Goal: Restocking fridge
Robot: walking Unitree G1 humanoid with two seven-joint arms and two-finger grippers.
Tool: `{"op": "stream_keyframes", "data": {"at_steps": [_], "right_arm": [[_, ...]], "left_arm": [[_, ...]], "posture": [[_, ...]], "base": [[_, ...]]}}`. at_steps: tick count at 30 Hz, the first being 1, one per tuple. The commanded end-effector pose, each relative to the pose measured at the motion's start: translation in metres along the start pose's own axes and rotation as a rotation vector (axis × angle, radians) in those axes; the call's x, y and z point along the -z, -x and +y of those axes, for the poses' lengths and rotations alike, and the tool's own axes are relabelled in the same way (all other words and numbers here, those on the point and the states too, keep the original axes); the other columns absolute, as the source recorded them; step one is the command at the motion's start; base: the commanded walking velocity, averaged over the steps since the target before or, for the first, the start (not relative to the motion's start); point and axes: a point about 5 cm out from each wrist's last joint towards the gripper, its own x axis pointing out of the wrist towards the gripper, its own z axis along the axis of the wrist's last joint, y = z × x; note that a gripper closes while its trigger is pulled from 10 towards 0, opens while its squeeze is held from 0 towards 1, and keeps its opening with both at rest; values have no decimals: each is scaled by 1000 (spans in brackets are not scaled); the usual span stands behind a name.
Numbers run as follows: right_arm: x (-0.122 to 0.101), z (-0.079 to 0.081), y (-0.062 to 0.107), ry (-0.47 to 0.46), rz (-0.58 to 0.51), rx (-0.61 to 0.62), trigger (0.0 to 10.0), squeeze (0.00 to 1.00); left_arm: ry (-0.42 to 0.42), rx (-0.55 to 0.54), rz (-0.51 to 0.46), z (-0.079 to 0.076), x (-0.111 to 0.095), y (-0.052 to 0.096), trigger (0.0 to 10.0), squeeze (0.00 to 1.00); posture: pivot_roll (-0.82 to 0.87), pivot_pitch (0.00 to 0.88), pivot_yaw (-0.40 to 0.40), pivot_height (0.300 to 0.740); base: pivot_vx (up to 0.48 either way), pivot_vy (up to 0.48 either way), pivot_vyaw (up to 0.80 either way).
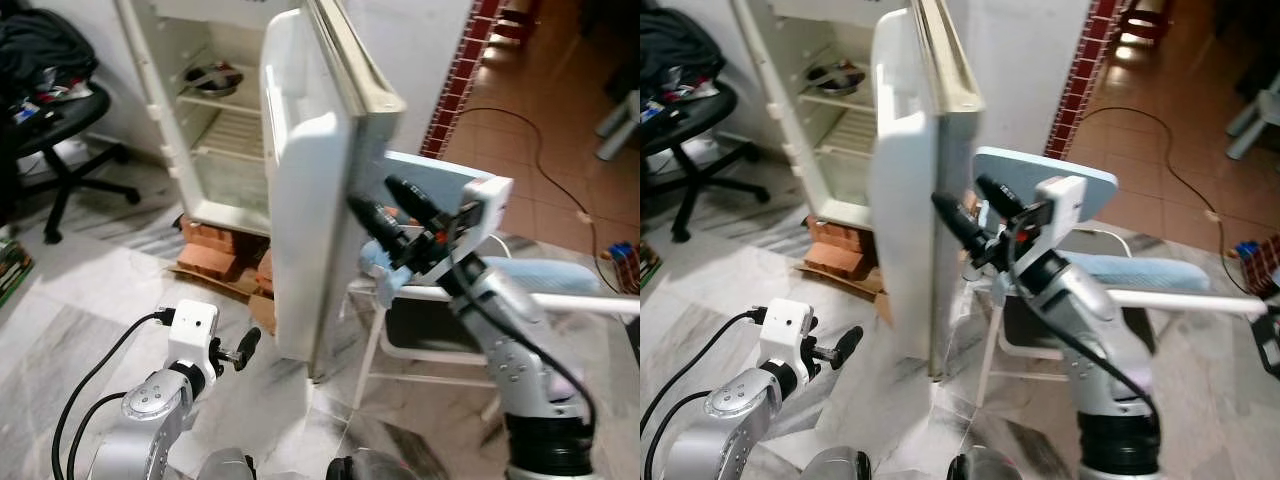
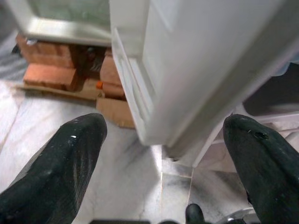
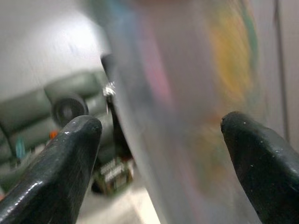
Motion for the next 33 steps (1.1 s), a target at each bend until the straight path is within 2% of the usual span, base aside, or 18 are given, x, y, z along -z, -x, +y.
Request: {"op": "stream_keyframes", "data": {"at_steps": [1,2,3,6,9,11,14,15,17,20,22,26,33], "right_arm": [[7,-15,7,52,33,115,10000,0],[10,-25,10,101,41,208,10000,0],[13,-40,18,164,52,366,10000,0],[15,-51,31,215,63,487,10000,0],[17,-54,35,254,72,523,10000,0],[19,-56,43,272,72,590,10000,0],[21,-55,46,269,66,605,10000,0],[23,-51,48,265,62,612,10000,0],[26,-48,48,262,63,614,10000,0],[28,-47,47,265,65,616,10000,0],[38,-44,45,290,73,638,10000,0],[39,-44,43,314,69,656,10000,0],[36,-47,44,321,60,681,10000,0]], "left_arm": [[-11,13,-1,-1,-3,1,10000,0],[-13,14,1,-1,-3,2,10000,0],[-16,17,5,-2,-3,3,10000,0],[-22,25,18,-2,-3,2,10000,0],[-27,28,22,-2,-2,1,10000,0],[-38,22,-2,0,-4,1,10000,0],[-53,0,-29,3,-9,0,10000,0],[-75,-51,-77,9,-16,-1,10000,0],[-105,-80,-105,12,-21,-2,10000,0],[-127,-86,-105,13,-21,-2,10000,0],[-160,-79,-131,13,-26,-6,10000,0],[-200,-54,-169,8,-32,-10,10000,0],[-201,-75,-215,8,-38,-14,10000,0]], "posture": [[25,60,-64,740],[20,62,-60,740],[16,65,-56,740],[10,67,-51,740],[8,68,-50,740],[4,67,-53,740],[4,67,-54,740],[3,63,-58,740],[-1,63,-60,740],[-6,61,-58,740],[-16,55,-56,740],[-19,48,-55,740],[-19,41,-56,740]], "base": [[0,0,0],[0,0,0],[0,0,0],[0,0,0],[0,0,0],[0,0,0],[0,0,0],[0,0,0],[0,364,0],[0,433,0],[0,472,0],[0,472,0],[0,472,0]]}}
